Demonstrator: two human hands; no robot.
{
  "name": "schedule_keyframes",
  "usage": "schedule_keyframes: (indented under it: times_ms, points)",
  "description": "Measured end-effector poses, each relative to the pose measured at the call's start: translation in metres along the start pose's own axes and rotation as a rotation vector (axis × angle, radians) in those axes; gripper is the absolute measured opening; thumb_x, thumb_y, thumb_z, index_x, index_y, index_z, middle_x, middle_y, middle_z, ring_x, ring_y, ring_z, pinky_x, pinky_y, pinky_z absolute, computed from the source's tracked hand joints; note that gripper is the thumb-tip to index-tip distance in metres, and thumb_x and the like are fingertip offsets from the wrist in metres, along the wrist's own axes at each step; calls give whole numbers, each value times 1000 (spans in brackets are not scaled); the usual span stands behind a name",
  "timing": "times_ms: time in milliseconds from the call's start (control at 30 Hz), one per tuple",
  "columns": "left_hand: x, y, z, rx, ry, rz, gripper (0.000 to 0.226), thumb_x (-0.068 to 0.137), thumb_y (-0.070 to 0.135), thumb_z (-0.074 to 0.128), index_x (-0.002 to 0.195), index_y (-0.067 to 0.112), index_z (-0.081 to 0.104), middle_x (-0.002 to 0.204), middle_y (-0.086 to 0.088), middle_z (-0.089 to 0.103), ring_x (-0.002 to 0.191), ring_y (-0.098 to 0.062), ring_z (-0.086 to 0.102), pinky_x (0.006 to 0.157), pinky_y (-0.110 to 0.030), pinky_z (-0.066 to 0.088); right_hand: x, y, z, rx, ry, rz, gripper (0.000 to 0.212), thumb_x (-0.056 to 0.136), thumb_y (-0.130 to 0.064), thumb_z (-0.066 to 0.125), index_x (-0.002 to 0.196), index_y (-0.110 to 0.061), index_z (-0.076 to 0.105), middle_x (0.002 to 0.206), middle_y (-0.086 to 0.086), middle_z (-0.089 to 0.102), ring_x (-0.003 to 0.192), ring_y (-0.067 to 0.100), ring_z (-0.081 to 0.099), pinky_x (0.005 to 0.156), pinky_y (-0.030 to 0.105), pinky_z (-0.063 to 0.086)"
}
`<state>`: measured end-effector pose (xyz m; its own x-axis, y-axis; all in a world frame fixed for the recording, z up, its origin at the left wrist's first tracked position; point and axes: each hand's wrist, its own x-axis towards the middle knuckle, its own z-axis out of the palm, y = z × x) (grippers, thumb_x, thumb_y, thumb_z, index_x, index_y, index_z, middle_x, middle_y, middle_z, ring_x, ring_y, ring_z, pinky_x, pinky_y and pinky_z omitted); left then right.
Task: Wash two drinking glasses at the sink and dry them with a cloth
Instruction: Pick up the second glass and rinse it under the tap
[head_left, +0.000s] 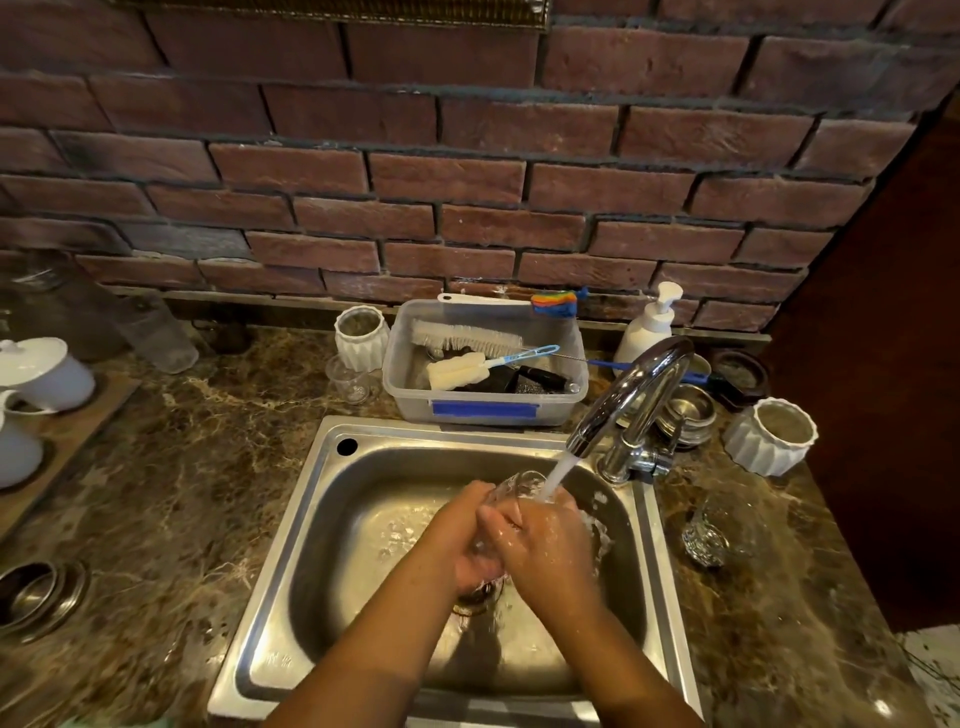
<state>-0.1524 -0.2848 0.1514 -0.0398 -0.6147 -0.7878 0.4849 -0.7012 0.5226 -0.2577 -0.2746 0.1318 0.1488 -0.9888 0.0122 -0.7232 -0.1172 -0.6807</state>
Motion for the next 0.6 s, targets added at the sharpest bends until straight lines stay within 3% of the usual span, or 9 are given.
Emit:
schedule_keyframes:
  times_ms: [67, 133, 233, 300, 367, 433, 500, 533, 600]
  points:
    - [3, -6, 2, 18, 65, 115, 20, 99, 22, 54, 90, 11, 67, 82, -12, 71, 77, -23, 66, 60, -32, 55, -1, -3, -4, 150, 5, 53, 31, 94, -46, 55, 83, -27, 77, 79, -7, 76, 91, 4, 68, 95, 33, 53]
    - [9, -16, 5, 231, 193, 465, 23, 101, 19, 48, 86, 14, 64, 83, -9, 69, 74, -20, 65, 56, -29, 53, 1, -14, -9, 469, 32, 270, 30, 93, -40, 58, 78, -20, 74, 71, 0, 74, 72, 4, 70, 70, 28, 56]
    - [17, -28, -6, 704, 214, 1025, 17, 103, 23, 51, 91, 28, 63, 93, 7, 65, 87, -8, 64, 73, -21, 54, 6, -19, -16, 1152, -13, 744, 14, 93, -27, 68, 98, -13, 68, 89, 10, 78, 87, 23, 75, 83, 41, 59]
    - [22, -25, -11, 810, 181, 1117, 14, 104, 27, 49, 97, 32, 61, 98, 9, 62, 91, -6, 62, 74, -19, 52, 9, -17, -19, 1224, -29, 733, 21, 94, -24, 67, 105, -6, 67, 92, 14, 78, 88, 29, 75, 85, 45, 59]
    - [18, -21, -5, 701, 132, 982, 17, 104, 26, 48, 96, 25, 63, 94, 3, 65, 85, -9, 65, 69, -20, 55, 10, -16, -19, 1025, 32, 619, 17, 92, -24, 69, 97, -7, 65, 86, 13, 75, 81, 25, 74, 79, 44, 60]
    - [10, -11, 5, 386, 85, 563, 22, 104, 26, 48, 98, 15, 66, 87, -5, 67, 74, -15, 64, 58, -25, 54, 9, -14, -16, 707, 75, 393, 16, 92, -28, 66, 85, -14, 68, 78, 8, 73, 73, 19, 72, 73, 40, 61]
    - [2, 1, 7, 81, 5, 134, 25, 101, 29, 52, 101, 10, 67, 83, -8, 68, 74, -18, 62, 58, -31, 53, 4, -5, -7, 328, 37, 107, 30, 91, -44, 58, 81, -22, 74, 74, -1, 73, 75, 15, 71, 74, 41, 59]
    - [0, 5, 7, 9, 2, 47, 24, 99, 29, 54, 100, 9, 67, 83, -9, 68, 76, -19, 62, 60, -31, 53, 4, 2, -3, 207, 43, 29, 34, 90, -51, 53, 81, -26, 76, 74, -5, 73, 78, 13, 69, 77, 38, 57]
    - [3, 4, 6, 55, 48, 136, 22, 100, 26, 53, 93, 10, 66, 82, -10, 66, 72, -20, 60, 57, -30, 51, 4, 1, -5, 253, 59, 14, 32, 92, -47, 55, 79, -26, 76, 71, -6, 72, 74, 8, 69, 74, 32, 56]
